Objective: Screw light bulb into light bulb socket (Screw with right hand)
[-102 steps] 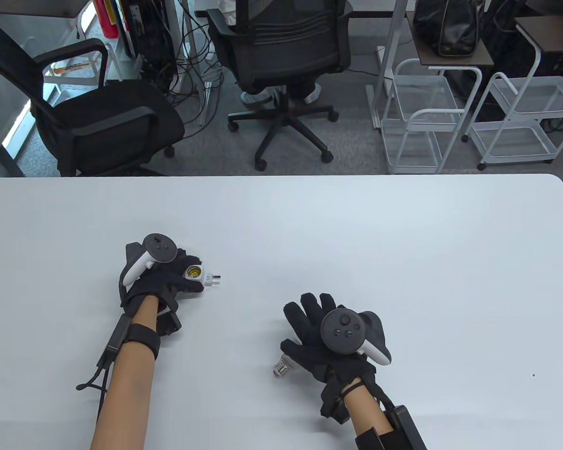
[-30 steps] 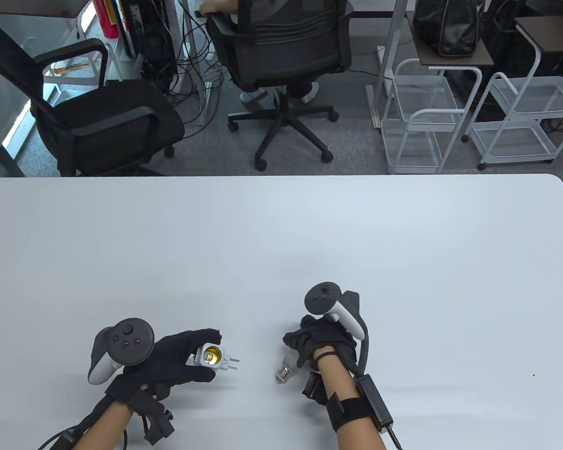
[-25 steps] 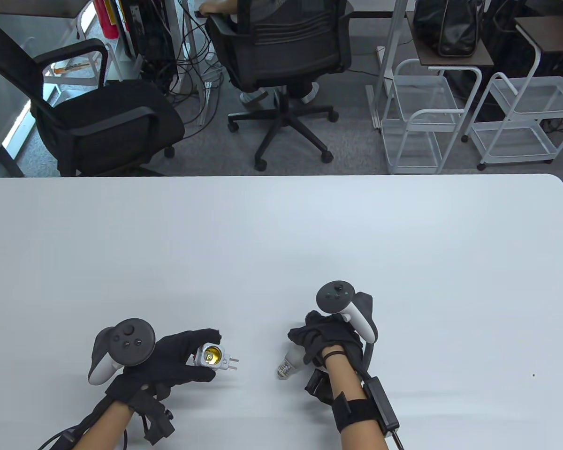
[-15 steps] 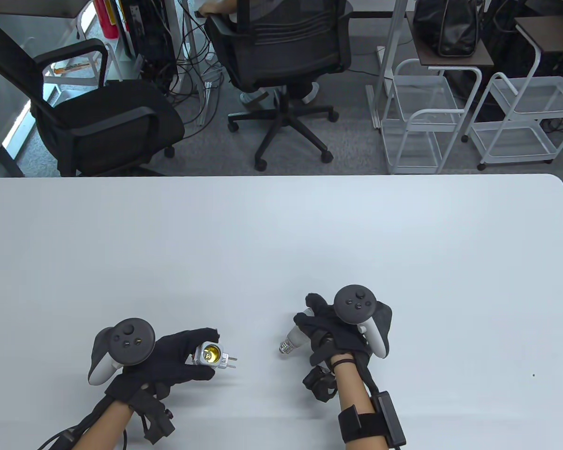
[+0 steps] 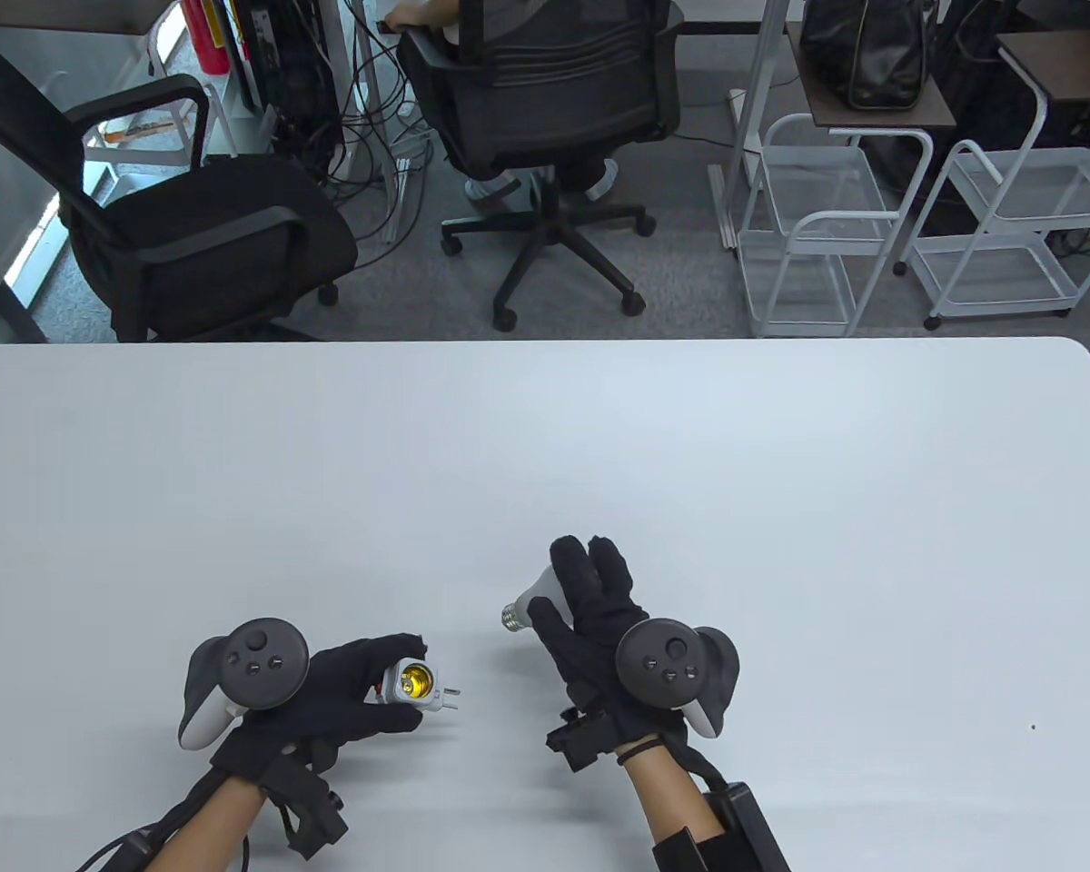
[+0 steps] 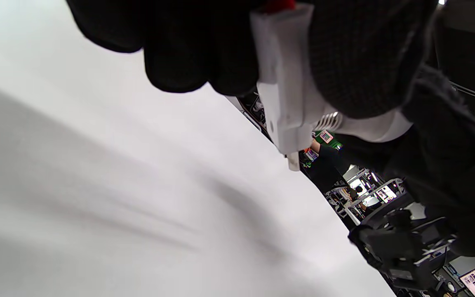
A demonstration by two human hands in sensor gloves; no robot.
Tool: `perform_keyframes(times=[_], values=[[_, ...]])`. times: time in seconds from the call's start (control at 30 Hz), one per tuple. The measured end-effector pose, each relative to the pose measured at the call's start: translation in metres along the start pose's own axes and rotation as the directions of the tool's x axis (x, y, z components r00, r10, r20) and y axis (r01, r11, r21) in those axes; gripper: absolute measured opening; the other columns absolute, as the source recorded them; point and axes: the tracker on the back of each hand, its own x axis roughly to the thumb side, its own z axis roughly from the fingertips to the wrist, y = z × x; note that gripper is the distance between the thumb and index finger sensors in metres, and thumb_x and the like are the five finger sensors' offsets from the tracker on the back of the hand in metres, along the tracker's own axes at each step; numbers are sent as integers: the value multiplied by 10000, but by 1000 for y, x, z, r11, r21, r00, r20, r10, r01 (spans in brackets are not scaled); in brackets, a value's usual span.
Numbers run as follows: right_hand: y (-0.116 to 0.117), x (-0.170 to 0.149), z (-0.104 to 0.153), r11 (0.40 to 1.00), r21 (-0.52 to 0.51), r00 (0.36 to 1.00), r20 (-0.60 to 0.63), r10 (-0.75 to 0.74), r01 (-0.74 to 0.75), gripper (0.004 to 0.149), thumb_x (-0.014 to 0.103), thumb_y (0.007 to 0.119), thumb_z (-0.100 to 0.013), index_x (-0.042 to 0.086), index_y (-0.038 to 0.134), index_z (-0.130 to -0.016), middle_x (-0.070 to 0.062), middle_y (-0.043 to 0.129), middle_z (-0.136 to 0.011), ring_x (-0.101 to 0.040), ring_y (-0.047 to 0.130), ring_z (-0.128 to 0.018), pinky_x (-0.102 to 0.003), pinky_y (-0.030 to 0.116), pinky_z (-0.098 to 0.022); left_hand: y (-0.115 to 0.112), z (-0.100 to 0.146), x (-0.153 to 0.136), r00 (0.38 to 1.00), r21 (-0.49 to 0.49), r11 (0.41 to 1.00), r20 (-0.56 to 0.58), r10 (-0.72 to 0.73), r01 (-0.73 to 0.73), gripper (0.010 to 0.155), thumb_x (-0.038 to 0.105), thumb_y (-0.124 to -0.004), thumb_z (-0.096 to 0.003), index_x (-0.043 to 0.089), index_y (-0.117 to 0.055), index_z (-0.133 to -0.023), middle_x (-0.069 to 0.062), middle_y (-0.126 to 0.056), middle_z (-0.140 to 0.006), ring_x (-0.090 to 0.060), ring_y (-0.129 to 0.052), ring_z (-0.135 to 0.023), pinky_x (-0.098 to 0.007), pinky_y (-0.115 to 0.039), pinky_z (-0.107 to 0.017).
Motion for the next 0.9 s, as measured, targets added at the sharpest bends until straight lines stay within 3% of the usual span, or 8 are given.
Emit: perform_keyframes(times=[0.23, 0.43, 0.6, 0.73, 0.9], values=[[19, 32, 7, 989, 66, 972, 184, -145, 135, 563, 276, 716, -582, 69, 461, -1039, -444, 414, -921, -557, 787, -643, -720, 619, -450, -2, 0, -1, 1000, -19, 1000, -7, 23, -23, 737, 484, -878, -507, 207, -585, -1124, -105, -765, -988, -349, -738, -925, -603, -547, -756], [31, 43, 10, 983, 147, 957, 255, -141, 106, 565, 284, 717, -583, 82, 460, -1043, -433, 416, -933, -548, 790, -655, -715, 622, -464, -1, 0, -1, 1000, -9, 1000, -8, 24, -24, 731, 503, -869, -510, 194, -598, -1115, -113, -778, -966, -346, -753, -902, -603, -557, -746], [38, 41, 11, 976, 188, 958, 241, -158, 114, 569, 276, 715, -583, 82, 448, -1045, -431, 393, -946, -563, 772, -672, -720, 613, -470, 0, 1, -2, 1000, 4, 1000, -8, 25, -25, 727, 513, -866, -509, 190, -609, -1107, -118, -784, -947, -338, -762, -881, -602, -563, -742], [40, 36, 8, 937, 317, 949, 221, -225, 148, 603, 240, 709, -587, 82, 372, -1061, -428, 289, -992, -605, 703, -738, -739, 587, -489, 4, 2, -2, 999, 48, 998, -24, -49, 50, 724, 504, -881, -499, 196, -621, -1101, -120, -787, -941, -336, -765, -876, -600, -564, -744], [38, 32, 6, 913, 357, 936, 209, -283, 196, 605, 228, 739, -576, 104, 397, -1059, -400, 328, -999, -606, 700, -757, -738, 593, -497, 8, 5, 3, 992, 94, 988, -21, -121, 122, 725, 495, -898, -487, 193, -641, -1093, -126, -794, -931, -336, -767, -870, -604, -561, -745]])
